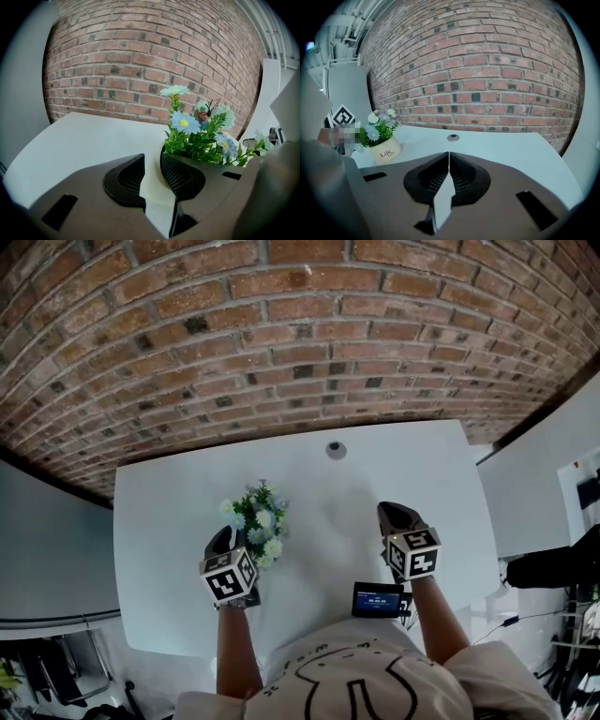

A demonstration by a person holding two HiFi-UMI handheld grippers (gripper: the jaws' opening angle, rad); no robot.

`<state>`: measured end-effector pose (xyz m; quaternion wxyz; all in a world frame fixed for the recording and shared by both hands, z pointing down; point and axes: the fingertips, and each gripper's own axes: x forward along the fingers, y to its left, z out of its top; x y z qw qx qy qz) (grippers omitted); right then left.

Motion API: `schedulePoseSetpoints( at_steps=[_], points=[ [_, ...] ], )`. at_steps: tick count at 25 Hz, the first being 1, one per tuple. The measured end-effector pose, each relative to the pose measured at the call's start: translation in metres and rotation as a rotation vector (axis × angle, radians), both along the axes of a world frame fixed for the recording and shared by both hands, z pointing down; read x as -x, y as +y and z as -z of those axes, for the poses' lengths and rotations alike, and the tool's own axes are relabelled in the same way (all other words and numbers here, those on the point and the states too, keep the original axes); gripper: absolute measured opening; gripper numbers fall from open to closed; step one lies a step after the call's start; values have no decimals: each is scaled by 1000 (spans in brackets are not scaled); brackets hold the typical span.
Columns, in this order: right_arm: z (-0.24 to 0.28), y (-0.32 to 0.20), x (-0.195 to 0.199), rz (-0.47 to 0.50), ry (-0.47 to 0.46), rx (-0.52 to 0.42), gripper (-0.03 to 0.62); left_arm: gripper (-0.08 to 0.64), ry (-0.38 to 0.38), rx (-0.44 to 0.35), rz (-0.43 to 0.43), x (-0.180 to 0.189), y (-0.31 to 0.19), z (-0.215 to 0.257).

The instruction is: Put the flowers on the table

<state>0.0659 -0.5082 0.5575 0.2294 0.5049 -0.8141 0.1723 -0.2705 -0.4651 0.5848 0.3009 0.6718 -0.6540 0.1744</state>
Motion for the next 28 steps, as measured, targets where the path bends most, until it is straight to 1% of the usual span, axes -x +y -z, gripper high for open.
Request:
schedulePoseSetpoints(
  at_steps=[10,16,24,28],
  points=[
    [22,6,-1,-8,-9,-55,17,115,13,-44,14,2,9,16],
    [36,16,-3,-15,-14,-86,17,115,9,-76,18,5,19,30],
    [57,39,-6,-25,-19,-133,17,104,-5,-126,11,3,36,51],
    [66,52,-8,-37,-28,-159,17,86,-11,-148,5,2,47,60]
  ],
)
